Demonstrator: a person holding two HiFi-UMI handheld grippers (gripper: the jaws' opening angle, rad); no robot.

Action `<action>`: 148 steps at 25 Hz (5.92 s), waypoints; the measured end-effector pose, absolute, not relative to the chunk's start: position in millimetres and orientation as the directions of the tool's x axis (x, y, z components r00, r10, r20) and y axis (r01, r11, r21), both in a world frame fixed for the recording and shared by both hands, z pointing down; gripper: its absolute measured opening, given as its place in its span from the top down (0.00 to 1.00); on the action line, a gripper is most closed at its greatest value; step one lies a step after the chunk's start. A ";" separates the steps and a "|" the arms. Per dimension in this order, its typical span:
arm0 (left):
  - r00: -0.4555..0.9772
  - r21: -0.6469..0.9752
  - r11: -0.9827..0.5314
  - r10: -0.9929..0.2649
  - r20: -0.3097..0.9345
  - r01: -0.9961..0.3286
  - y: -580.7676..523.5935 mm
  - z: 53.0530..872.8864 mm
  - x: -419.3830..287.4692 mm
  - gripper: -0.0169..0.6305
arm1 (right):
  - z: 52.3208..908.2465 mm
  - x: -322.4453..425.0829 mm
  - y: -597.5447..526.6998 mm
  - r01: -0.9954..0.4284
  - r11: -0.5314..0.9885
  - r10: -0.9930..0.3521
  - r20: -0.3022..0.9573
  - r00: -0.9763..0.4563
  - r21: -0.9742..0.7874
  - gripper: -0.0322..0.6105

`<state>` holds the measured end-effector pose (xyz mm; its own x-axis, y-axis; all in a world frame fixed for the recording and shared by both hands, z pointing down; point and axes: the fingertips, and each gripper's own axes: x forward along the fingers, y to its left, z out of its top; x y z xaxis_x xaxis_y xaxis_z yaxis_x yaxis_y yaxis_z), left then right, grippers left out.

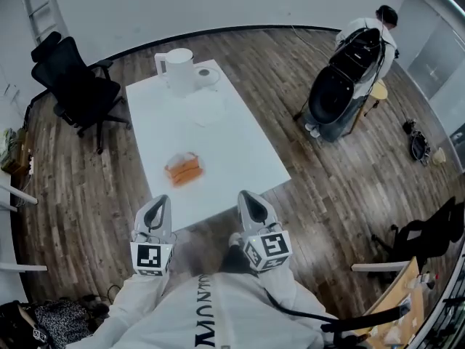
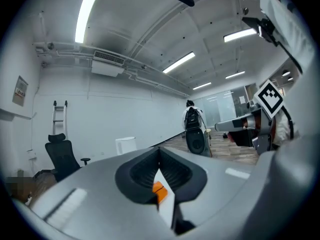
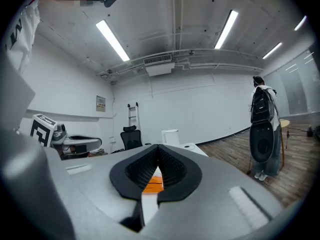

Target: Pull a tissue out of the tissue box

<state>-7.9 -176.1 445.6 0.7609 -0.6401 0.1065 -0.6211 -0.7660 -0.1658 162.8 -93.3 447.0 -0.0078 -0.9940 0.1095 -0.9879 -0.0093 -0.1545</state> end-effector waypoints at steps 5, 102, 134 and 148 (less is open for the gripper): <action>0.691 -0.166 -0.704 -0.710 0.135 -0.691 -203.7 447.4 10.3 0.98 | 447.9 191.4 -136.9 -0.982 0.087 -0.986 0.126 -0.109 -0.167 0.95; 0.369 -0.001 -0.384 -0.887 0.277 -0.923 -296.8 533.4 -12.8 0.98 | 639.4 69.5 -309.2 -0.291 0.957 -0.177 0.797 -0.577 0.002 0.91; 0.487 0.093 -0.525 -0.689 0.537 -0.846 -319.6 666.0 34.4 0.98 | 593.4 69.2 -304.3 -0.447 0.888 -0.275 0.655 -0.704 -0.107 0.94; 0.501 0.096 -0.541 -0.679 0.537 -0.836 -316.8 668.9 33.3 0.98 | 537.8 84.2 -319.6 -0.541 0.824 -0.390 0.525 -0.757 -0.168 0.94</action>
<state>33.3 -316.8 668.9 0.5006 -0.6792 0.5367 -0.8358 -0.5406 0.0955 84.2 -319.6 537.8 -0.7567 -0.3895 0.5251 -0.5407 0.8244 -0.1675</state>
